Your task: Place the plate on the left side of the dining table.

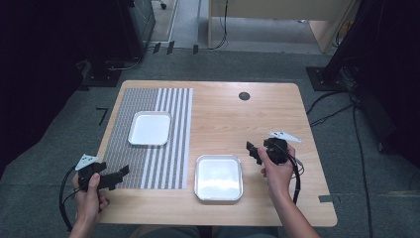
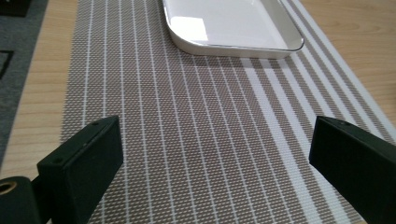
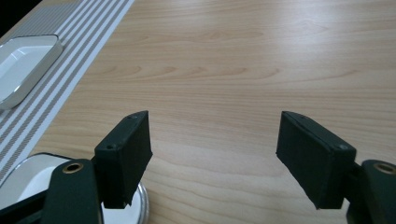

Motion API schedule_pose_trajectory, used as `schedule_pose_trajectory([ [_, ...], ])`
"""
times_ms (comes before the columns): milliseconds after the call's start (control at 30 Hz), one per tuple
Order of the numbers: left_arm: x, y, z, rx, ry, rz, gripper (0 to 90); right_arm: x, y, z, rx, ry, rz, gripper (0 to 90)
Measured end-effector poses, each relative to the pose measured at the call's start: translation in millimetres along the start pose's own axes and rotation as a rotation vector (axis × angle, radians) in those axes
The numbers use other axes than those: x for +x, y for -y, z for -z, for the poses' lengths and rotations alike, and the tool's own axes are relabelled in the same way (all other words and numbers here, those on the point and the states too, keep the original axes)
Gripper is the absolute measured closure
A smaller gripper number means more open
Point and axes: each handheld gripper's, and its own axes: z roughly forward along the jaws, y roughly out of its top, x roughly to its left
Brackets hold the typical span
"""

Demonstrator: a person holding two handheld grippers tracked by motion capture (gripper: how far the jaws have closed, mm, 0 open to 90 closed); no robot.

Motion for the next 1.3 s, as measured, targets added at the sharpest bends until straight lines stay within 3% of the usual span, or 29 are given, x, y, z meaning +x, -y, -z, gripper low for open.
schedule_pose_trajectory([
  [233, 6.7, 9.7, -1.2, 0.01, -0.005, 0.013, 2.7, -18.2, 10.5, 14.3, -0.029, 0.038, 0.002, 27.2],
  [533, 18.5, 25.9, 4.3, 0.013, -0.052, 0.0, 2.7, -41.6, 27.3, 29.4, -0.046, 0.061, 0.008, 27.2],
  [667, 22.5, 28.7, 5.6, 0.016, -0.063, 0.008, 2.7, -51.5, 33.5, 36.0, -0.047, 0.07, -0.002, 27.1],
  [700, 23.6, 29.1, 6.2, 0.015, -0.067, 0.01, 2.7, -60.5, 38.4, 41.8, -0.047, 0.082, -0.022, 27.3],
  [1000, 24.4, 32.8, 6.5, 0.037, -0.089, -0.04, 2.7, -92.6, 61.8, 64.8, -0.028, 0.134, -0.054, 27.4],
  [1300, 23.0, 34.1, 3.2, 0.054, -0.097, -0.056, 2.7, -121.8, 84.9, 86.6, 0.002, 0.191, -0.055, 27.9],
])
